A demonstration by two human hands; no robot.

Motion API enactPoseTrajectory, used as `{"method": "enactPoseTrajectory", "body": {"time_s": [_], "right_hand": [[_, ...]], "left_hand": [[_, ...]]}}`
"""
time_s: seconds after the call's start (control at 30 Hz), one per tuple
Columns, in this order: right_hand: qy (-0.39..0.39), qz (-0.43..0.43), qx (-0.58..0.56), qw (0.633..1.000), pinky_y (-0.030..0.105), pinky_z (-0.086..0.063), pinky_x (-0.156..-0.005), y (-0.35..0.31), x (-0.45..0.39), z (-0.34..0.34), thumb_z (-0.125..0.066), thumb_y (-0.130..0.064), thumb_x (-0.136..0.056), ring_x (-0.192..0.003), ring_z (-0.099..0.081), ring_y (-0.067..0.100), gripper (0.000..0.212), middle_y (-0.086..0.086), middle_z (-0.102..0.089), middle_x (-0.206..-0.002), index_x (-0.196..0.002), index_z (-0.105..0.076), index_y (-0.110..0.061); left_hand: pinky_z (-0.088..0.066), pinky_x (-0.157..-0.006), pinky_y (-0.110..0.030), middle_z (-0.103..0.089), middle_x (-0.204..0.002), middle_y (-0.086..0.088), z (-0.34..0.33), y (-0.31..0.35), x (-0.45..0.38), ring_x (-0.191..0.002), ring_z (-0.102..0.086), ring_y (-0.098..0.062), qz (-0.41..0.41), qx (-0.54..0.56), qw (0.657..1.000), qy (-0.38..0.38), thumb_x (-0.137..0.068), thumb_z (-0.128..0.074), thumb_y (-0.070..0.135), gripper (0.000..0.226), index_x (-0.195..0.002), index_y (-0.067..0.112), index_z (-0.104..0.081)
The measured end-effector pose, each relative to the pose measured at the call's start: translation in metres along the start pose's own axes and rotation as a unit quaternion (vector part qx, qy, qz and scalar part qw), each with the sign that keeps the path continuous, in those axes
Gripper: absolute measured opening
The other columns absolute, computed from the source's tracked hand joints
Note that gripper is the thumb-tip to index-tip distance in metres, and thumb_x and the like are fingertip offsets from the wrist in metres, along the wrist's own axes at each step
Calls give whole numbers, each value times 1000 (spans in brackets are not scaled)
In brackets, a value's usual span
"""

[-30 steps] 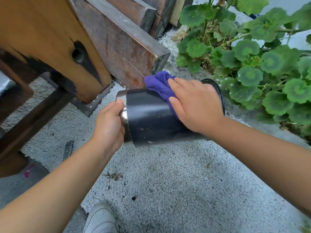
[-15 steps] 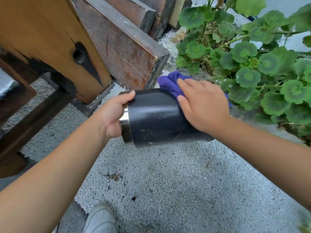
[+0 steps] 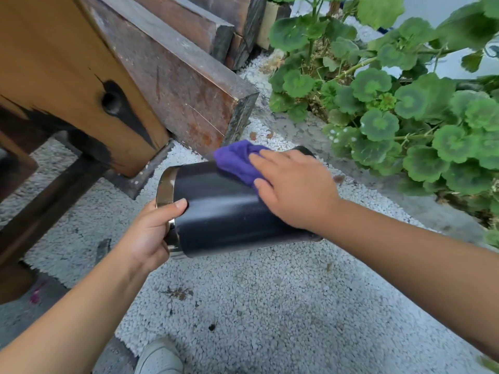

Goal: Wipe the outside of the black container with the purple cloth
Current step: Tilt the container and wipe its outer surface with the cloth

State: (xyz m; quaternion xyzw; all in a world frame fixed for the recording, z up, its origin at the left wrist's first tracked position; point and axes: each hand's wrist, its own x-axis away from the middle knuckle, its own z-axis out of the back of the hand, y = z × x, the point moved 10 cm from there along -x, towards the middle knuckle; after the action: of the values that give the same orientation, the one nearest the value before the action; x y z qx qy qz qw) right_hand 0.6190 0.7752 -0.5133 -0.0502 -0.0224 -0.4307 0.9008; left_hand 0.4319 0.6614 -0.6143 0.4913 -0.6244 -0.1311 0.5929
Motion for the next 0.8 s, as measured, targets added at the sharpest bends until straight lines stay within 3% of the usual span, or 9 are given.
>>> {"method": "enactPoseTrajectory", "body": {"time_s": [0.1, 0.2, 0.3, 0.4, 0.47, 0.57, 0.67, 0.73, 0.8], "right_hand": [[-15, -54, 6, 998, 37, -46, -80, 34, -9, 1, -35, -46, -95, -105, -57, 31, 42, -4, -63, -127, -128, -54, -28], [-35, -108, -97, 989, 38, -48, -77, 66, -18, -2, -40, -38, -94, -102, -57, 33, 28, 3, -66, -108, -101, -61, -21], [-47, -134, -185, 972, 40, -48, -83, 74, -21, -6, -45, -30, -94, -101, -58, 31, 26, 6, -66, -107, -102, -65, -17], [-20, -99, -159, 982, 41, -45, -85, 61, -14, 1, -45, -27, -96, -98, -56, 33, 24, 8, -65, -99, -97, -63, -10], [18, -60, -125, 990, 37, -37, -100, 50, -4, 7, -47, -25, -97, -107, -55, 35, 26, 12, -66, -109, -107, -63, -7], [30, -46, -90, 994, 32, -19, -115, 38, 5, 11, -49, -29, -97, -133, -44, 32, 45, 14, -56, -140, -136, -53, -7], [27, -9, -25, 999, 36, -19, -118, 14, 0, 10, -44, -33, -97, -136, -41, 30, 52, 13, -51, -144, -142, -46, -6], [31, 24, -7, 999, 37, -18, -119, -6, -5, 11, -38, -34, -98, -136, -40, 29, 55, 13, -49, -145, -144, -42, -4], [29, 70, 14, 997, 40, -18, -118, -31, -10, 8, -30, -36, -98, -137, -37, 30, 58, 13, -45, -147, -146, -35, -4]], "left_hand": [[-56, -83, -45, -78, -97, -8, 1, 2, -1, -83, -75, -26, -5, -11, 1000, 0, -72, -67, 20, 35, -106, 15, -73], [-55, -83, -43, -78, -94, -6, 1, 5, -2, -81, -75, -24, -7, -16, 1000, 7, -72, -67, 22, 35, -105, 16, -73], [-52, -83, -42, -78, -90, -2, 0, 9, -3, -76, -75, -21, -4, -19, 1000, 11, -71, -67, 24, 27, -96, 22, -77], [-54, -76, -38, -78, -85, 0, -1, 13, -5, -72, -75, -18, -3, -19, 1000, 12, -71, -68, 24, 21, -89, 25, -79], [-55, -77, -38, -78, -86, -1, 0, 15, -6, -73, -75, -19, -4, -13, 1000, 16, -73, -68, 22, 21, -91, 22, -79], [-52, -80, -40, -77, -90, -2, 4, 18, -7, -75, -73, -21, 3, -4, 999, 35, -80, -68, 21, 22, -101, 19, -75], [-56, -78, -43, -76, -96, -7, 1, 24, -10, -80, -73, -26, 14, 15, 999, 50, -84, -65, 20, 27, -110, 17, -71], [-61, -65, -42, -78, -92, -8, -4, 24, -13, -76, -75, -27, 35, 29, 998, 52, -84, -65, 23, 21, -101, 14, -75], [-61, -68, -42, -78, -97, -10, -13, 21, -14, -84, -76, -29, 69, 51, 996, 40, -83, -65, 28, 25, -98, 11, -78]]}}
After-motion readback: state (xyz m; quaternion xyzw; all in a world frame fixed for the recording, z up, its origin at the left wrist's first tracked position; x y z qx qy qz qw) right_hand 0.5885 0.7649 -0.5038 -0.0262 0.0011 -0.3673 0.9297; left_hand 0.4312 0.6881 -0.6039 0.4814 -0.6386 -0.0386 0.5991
